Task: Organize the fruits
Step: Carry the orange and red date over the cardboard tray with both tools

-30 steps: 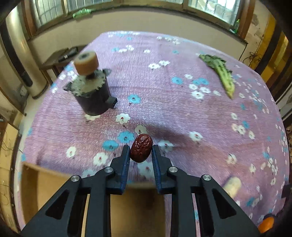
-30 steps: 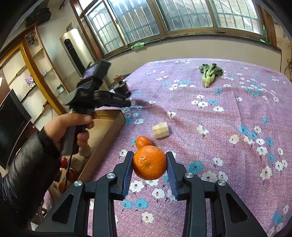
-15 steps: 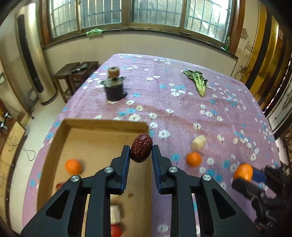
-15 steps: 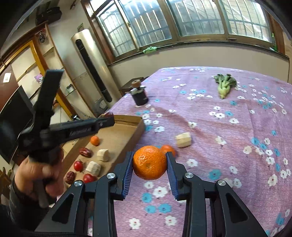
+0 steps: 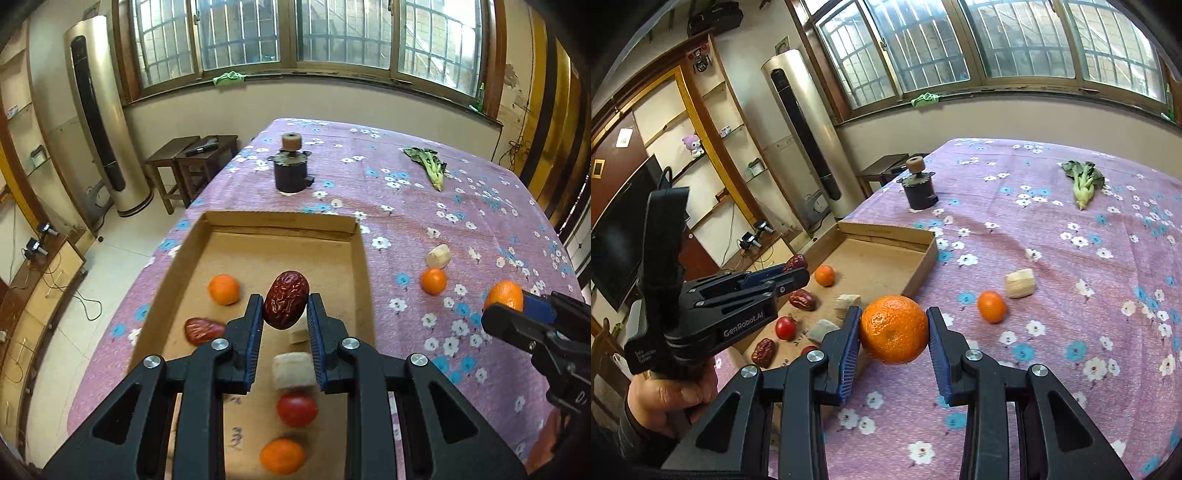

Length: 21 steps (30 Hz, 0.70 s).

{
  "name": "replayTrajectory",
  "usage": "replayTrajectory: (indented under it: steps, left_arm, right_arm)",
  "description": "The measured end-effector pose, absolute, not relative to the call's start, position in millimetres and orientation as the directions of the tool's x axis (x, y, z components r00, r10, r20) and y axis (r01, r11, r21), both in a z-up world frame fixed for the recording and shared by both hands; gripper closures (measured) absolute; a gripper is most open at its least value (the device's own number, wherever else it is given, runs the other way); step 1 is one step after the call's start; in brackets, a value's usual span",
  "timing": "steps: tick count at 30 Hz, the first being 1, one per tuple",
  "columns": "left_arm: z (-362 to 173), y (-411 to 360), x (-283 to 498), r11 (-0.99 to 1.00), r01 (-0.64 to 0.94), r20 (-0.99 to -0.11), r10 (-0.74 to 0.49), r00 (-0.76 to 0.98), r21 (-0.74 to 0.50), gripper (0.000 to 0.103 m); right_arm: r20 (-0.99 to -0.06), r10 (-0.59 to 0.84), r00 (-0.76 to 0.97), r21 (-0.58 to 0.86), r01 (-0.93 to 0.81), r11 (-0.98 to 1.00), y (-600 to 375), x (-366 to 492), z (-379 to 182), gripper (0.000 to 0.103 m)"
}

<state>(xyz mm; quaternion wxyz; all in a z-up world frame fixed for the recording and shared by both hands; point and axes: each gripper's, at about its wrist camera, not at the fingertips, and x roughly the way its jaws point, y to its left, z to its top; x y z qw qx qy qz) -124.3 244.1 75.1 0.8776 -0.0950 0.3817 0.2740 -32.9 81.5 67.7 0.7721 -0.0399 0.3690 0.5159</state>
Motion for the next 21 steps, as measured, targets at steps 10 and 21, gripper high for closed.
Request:
replayTrajectory:
  steps: [10, 21]
  left_arm:
    - [74.3, 250.8, -148.7, 0.819, -0.571, -0.709, 0.439, 0.552, 0.062, 0.082]
    - [72.7, 265.6, -166.1, 0.801, -0.594, -0.706, 0.462, 0.538, 0.071, 0.082]
  right_arm:
    - [-0.612, 0.769, 0.185, 0.298, -0.847, 0.441, 97.5, -52.6, 70.7, 0.067]
    - [-0.623, 0.764, 0.167, 0.279, -0.865, 0.416, 119.9, -62.9, 69.1, 0.067]
